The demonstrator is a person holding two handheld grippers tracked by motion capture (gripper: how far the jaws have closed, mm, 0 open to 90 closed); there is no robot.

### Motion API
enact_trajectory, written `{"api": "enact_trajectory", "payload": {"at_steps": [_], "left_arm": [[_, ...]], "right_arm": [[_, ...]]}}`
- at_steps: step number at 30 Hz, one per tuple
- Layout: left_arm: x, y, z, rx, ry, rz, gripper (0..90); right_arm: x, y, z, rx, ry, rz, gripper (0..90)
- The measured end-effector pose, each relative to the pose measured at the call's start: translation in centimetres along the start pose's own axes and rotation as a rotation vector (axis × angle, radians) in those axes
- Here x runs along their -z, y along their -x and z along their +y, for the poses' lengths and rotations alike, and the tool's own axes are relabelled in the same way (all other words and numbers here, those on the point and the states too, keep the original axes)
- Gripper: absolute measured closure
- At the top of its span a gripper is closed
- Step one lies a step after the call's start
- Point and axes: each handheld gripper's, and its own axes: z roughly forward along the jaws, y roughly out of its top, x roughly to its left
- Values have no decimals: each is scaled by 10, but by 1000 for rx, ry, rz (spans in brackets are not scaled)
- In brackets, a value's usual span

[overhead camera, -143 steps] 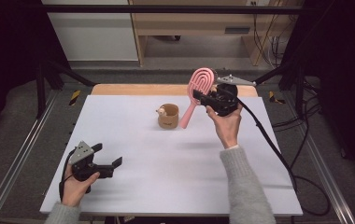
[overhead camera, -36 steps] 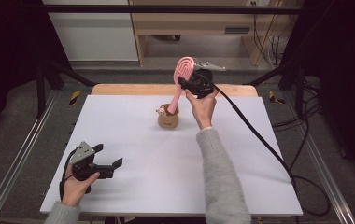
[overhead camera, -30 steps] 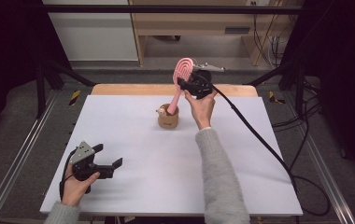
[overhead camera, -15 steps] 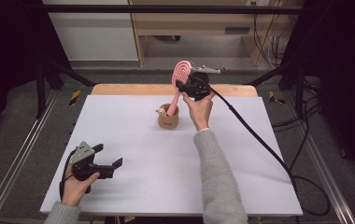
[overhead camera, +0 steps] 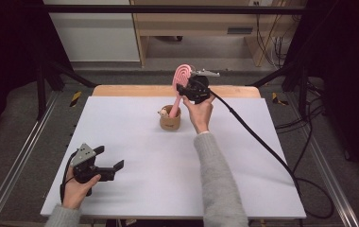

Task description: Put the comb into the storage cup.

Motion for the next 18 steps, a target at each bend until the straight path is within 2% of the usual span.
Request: {"api": "enact_trajectory", "payload": {"at_steps": [18], "left_arm": [[-1,0,0,1,0,-1,5]], "right_arm": [[-10,2,-15,-17,-30,1,636]]}}
